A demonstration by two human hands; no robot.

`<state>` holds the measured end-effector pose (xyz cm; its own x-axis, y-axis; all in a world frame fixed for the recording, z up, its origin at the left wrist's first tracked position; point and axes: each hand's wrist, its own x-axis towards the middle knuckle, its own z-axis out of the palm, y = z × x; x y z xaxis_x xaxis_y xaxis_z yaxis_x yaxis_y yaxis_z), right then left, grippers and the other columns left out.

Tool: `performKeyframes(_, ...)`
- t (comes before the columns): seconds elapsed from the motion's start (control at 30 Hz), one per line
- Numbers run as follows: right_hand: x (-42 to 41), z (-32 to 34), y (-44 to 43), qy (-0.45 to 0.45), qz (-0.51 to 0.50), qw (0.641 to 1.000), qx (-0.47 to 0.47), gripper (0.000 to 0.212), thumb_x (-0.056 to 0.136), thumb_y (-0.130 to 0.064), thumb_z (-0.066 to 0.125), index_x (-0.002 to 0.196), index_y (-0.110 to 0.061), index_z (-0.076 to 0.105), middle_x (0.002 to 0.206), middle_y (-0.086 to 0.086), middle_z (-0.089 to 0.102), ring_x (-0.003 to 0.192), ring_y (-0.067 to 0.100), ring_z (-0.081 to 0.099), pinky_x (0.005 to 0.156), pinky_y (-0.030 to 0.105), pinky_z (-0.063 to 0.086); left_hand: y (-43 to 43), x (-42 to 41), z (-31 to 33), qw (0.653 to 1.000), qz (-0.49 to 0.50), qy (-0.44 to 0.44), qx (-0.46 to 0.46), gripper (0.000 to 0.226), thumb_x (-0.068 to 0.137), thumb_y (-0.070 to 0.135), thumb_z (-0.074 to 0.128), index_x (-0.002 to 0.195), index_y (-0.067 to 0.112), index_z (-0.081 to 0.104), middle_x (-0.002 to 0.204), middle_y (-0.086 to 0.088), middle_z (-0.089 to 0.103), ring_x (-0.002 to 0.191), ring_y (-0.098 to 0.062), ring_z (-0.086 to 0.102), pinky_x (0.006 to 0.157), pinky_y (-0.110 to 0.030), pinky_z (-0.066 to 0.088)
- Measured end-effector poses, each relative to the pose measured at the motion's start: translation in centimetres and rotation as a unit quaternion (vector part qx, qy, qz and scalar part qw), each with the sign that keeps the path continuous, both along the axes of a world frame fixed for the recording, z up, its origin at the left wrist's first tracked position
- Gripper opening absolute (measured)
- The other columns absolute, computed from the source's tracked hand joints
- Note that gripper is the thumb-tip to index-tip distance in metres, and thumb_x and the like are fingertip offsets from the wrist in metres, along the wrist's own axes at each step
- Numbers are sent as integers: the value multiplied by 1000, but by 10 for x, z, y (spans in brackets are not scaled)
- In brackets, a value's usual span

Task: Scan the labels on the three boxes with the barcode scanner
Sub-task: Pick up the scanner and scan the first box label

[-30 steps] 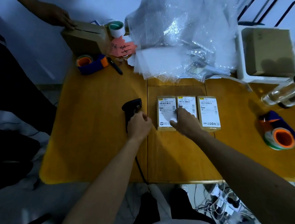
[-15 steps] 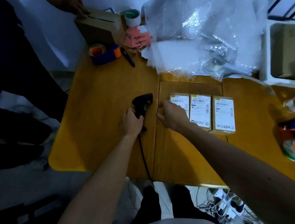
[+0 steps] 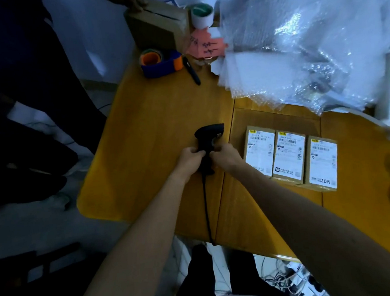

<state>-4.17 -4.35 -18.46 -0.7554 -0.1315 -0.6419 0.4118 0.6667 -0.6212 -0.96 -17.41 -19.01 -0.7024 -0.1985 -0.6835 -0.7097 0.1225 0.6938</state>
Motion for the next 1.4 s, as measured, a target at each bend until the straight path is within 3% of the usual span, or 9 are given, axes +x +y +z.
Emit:
performKeyframes(0.1, 0, -1, 1, -15, -47, 998, -45, 11, 93, -22, 59, 88, -13, 63, 83, 10, 64, 81, 28, 64, 74, 42, 54, 4, -2, 5, 999, 19, -8, 49, 17, 104, 29, 56, 112, 15, 58, 100, -1, 64, 91, -17, 63, 90, -40, 56)
performKeyframes(0.27, 9, 8, 2, -23, -46, 997, -61, 33, 91, -27, 65, 117, -7, 63, 99, 14, 71, 86, 25, 68, 73, 40, 58, 17, -4, 14, 996, 34, -38, 74, 47, 100, 38, 58, 134, 7, 51, 125, -9, 62, 105, -22, 60, 84, -35, 50)
performKeyframes(0.37, 16, 19, 8, -1, -47, 996, -78, 36, 91, -27, 67, 121, -7, 63, 101, 14, 71, 83, 22, 67, 65, 31, 52, 21, -6, 22, 993, 27, -35, 109, 40, 96, 37, 65, 120, 5, 66, 115, -13, 71, 97, -23, 69, 74, -31, 54)
performKeyframes(0.53, 26, 51, 27, 43, -30, 990, -127, 25, 91, -21, 69, 113, -10, 64, 100, 11, 73, 90, 25, 72, 70, 35, 58, 33, -7, 44, 979, 55, -33, 195, 35, 90, 32, 74, 114, 7, 74, 111, -18, 74, 101, -34, 73, 70, -37, 62)
performKeyframes(0.7, 35, 70, 50, 90, -10, 989, -119, 16, 94, -19, 67, 109, -20, 60, 90, -8, 67, 81, 11, 67, 67, 24, 54, 53, -7, 54, 983, 53, -12, 176, 28, 87, 31, 75, 104, 8, 77, 104, -15, 78, 89, -27, 76, 63, -31, 59)
performKeyframes(0.83, 40, 77, 76, 114, 18, 991, -62, 36, 94, -35, 66, 123, -12, 66, 111, 4, 72, 97, 22, 69, 85, 42, 59, 68, -3, 55, 989, 83, 9, 120, 14, 90, 20, 72, 94, 6, 72, 83, -10, 74, 70, -22, 72, 60, -32, 58)
performKeyframes(0.93, 42, 77, 96, 120, 10, 993, -19, 40, 96, -37, 64, 126, -10, 64, 116, 9, 71, 99, 24, 69, 88, 43, 57, 77, 1, 51, 989, 93, 16, 109, 17, 93, 14, 68, 100, -1, 71, 78, -9, 75, 55, -16, 67, 52, -28, 54)
performKeyframes(1.17, 54, 63, 127, 120, 3, 990, 73, 52, 98, -30, 60, 145, -8, 52, 138, 14, 64, 119, 30, 63, 100, 45, 52, 89, 15, 43, 996, 68, 48, 21, 13, 89, 2, 69, 102, 1, 70, 93, -12, 71, 59, -13, 57, 53, -23, 49)
performKeyframes(1.4, 67, 53, 139, 114, 6, 989, 99, 59, 97, -31, 61, 148, -6, 46, 144, 17, 58, 125, 34, 60, 100, 49, 52, 99, 21, 36, 998, 56, 22, 10, 8, 90, 2, 70, 89, 7, 63, 74, -6, 61, 58, -15, 55, 52, -26, 47)
